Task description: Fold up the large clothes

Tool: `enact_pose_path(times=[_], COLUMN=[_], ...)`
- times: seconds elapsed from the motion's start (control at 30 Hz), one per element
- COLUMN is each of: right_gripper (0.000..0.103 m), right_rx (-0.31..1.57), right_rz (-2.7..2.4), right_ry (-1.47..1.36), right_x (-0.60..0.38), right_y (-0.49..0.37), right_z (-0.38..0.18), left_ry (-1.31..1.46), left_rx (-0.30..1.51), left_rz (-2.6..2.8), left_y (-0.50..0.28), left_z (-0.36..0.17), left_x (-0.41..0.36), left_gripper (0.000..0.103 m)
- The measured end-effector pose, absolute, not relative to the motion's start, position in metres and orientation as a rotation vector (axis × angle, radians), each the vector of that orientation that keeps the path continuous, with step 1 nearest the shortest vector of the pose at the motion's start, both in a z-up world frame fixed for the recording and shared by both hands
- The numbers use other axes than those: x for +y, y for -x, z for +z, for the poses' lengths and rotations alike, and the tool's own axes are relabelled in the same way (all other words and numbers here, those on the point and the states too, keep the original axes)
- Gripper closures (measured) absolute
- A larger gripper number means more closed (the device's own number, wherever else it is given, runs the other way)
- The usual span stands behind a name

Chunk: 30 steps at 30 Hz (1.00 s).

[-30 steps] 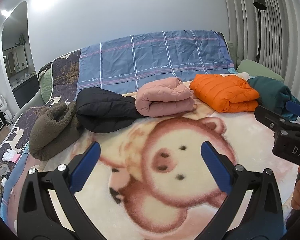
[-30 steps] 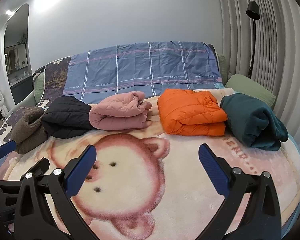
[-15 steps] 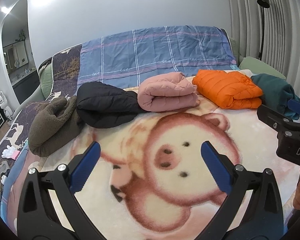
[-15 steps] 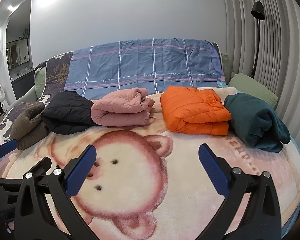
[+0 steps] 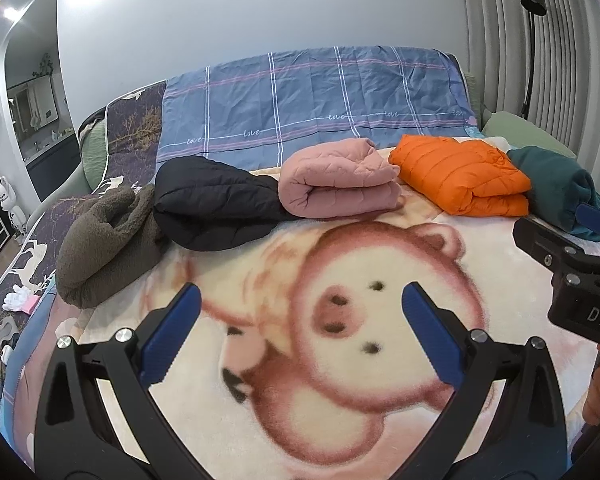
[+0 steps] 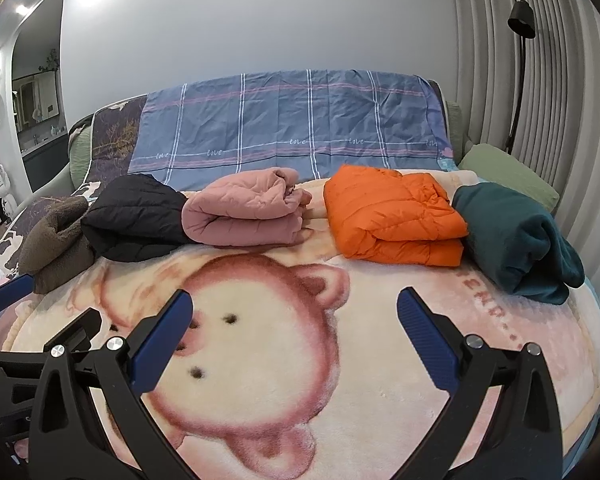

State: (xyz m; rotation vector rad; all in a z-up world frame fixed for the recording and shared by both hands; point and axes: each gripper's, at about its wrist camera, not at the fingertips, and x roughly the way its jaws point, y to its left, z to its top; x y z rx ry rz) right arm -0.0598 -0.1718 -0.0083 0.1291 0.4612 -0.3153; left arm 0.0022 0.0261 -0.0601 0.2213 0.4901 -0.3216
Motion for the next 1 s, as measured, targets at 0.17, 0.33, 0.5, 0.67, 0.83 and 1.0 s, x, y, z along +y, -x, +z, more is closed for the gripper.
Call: enact_pose_path(times=[0.17, 0.33, 0.5, 0.67, 0.83, 1.0], right_gripper=[0.001, 0.001, 0.001, 0.001, 0.001, 0.001], right_rx=[0.468, 0.468, 0.47, 0.473, 0.476, 0.477], right_rz=[-0.309, -0.309, -0.311, -0.31, -0.312, -0.316], right_ry=[-0.126, -0.127, -0.131, -0.133, -0.147, -0.159], right_x=[-0.1698, -0.1701, -0.1688, -0.1694, -0.1712, -0.1731], right_y=[0.0577, 0.0571, 0.0571, 0.0564, 0.0576, 0.0583], right_z=[-0.0094, -0.0097, -0.0101, -0.0112, -0.0147, -0.0156], left_ry=[-0.223, -0.223, -0.225, -0.23, -0.231, -0.232], left_rx=[0.49, 0.493, 0.498, 0.502, 0.513, 0.513], left_rz=[-0.32, -0.319, -0.316, -0.31, -0.304, -0.305], left_y=[-0.0029, -0.0039, -0.0058, -0.0062, -0.0079, -0.0083], left_z=[-0.0601, -0.0603, -0.0624, -0.0643, -0.0677, -0.0676], left_x=[0.0257, 0.0256, 0.0241, 0.0232, 0.0227, 0.023], left_gripper=[0.002, 0.002, 0.002, 0.002, 0.002, 0.002])
